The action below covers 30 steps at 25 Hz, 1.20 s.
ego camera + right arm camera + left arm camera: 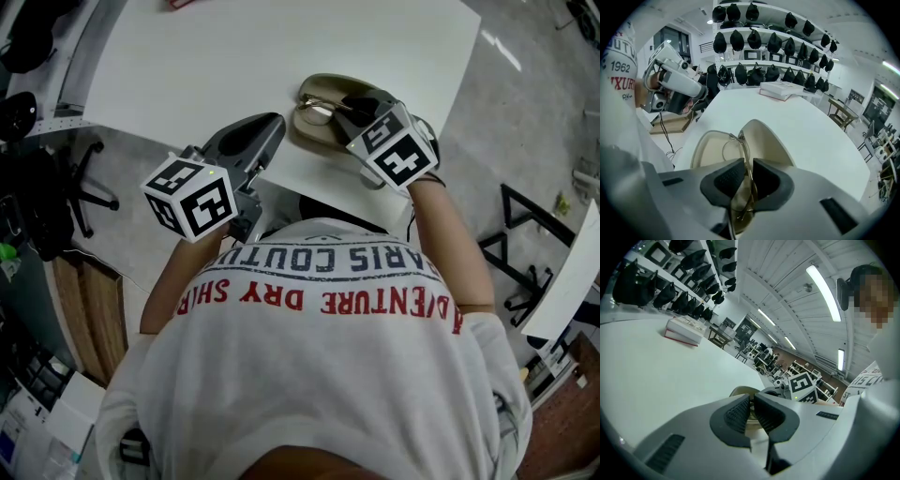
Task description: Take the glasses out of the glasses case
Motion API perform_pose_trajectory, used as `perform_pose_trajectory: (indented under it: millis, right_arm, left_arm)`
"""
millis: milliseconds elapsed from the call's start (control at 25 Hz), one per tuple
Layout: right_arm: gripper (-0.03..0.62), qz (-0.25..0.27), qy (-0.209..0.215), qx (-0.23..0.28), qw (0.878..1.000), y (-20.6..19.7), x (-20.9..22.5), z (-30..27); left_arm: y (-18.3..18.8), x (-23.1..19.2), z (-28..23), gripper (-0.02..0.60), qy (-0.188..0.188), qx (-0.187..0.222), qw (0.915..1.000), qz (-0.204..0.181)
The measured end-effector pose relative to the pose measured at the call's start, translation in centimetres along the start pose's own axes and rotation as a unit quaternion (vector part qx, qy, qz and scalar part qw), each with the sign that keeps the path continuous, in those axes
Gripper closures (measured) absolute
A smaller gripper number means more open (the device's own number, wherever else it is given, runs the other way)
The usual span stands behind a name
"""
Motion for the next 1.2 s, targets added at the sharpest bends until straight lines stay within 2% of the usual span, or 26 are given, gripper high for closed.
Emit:
perform_pose_trajectory:
  millis: [600,960,1200]
  right_arm:
    - [0.560,0.042,0.013,-0.013,0.999,0.0,0.3,0.1]
    - [0.562,0.055,0.023,0.021,0.998,0.2,0.7,2.2]
    - [0.562,0.025,0.027,0.063,0.997,0.3,0.5,4.2]
  left_arm:
    - [0.5,0.5,-1.1,0.534,0.011,0.012,0.9998,0.010]
    - [1.0,1.7,-2.0,0.534,0.023,0.006,0.9997,0.003]
    - [1.5,1.6,-1.9,0.534,0.015,0.004,0.9999,-0.004]
Point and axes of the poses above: the fingertips, and each gripper's own axes: z backward along the fingers, x to its right, y out of its top, the point moved 10 cm from there along z, backward along the fingers, and after that the axes turned 7 degrees about -x, right-handed, at the moved point
